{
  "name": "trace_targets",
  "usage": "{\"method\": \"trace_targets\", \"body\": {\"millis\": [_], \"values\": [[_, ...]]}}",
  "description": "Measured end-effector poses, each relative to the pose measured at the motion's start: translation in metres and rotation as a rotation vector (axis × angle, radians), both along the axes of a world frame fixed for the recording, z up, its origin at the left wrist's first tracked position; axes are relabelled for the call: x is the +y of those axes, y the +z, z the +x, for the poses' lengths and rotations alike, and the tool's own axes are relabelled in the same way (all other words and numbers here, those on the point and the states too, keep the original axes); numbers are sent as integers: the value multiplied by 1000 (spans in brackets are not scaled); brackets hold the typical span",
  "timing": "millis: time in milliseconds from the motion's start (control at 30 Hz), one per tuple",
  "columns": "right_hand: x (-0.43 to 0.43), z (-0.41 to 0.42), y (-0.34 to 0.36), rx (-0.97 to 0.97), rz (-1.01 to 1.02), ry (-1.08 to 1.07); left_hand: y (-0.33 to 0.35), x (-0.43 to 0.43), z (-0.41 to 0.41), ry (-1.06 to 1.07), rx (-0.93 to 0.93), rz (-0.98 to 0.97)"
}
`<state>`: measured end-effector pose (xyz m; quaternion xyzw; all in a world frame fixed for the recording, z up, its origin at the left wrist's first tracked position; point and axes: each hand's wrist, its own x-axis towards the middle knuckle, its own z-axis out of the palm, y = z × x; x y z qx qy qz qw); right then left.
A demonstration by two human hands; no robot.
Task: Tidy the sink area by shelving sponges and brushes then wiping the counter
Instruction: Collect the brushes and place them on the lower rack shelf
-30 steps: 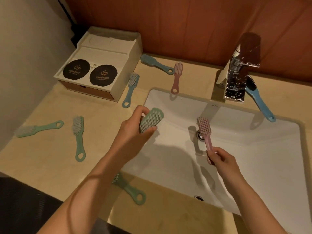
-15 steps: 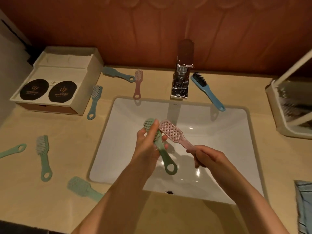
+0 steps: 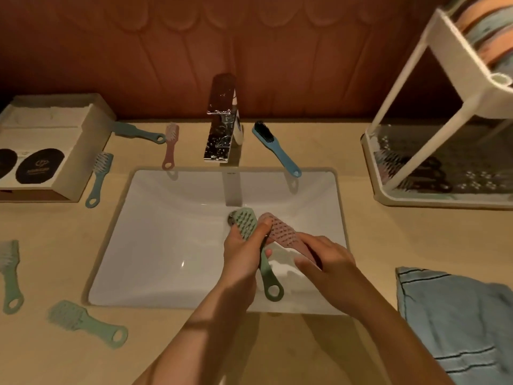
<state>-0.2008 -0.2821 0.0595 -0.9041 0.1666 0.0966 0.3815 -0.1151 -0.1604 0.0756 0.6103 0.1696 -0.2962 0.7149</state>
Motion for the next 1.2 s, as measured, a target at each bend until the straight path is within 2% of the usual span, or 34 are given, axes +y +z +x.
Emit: {"method": "trace_targets", "body": {"millis": [200, 400, 500, 633, 833, 1033, 1200], "values": [[-31, -14, 5, -165, 171, -353, 2, -49, -28, -86, -66, -61], [-75, -34, 14, -333, 123, -448, 8, -93, -45, -166, -22, -131], [-104, -44, 9, -354, 112, -502, 11, -114, -47, -111, 114, -187], [-141, -55, 2, -367, 86, -563, 13, -135, -43, 46, 227, -245], [-201, -52, -10, -355, 5, -648, 9, -156, -27, 24, 122, -87], [-255, 6, -20, -262, -129, -695, 5, -165, -9, 113, 174, -109], [-290, 62, -30, -205, -204, -578, 0, -166, -1, 163, 217, -167]]}}
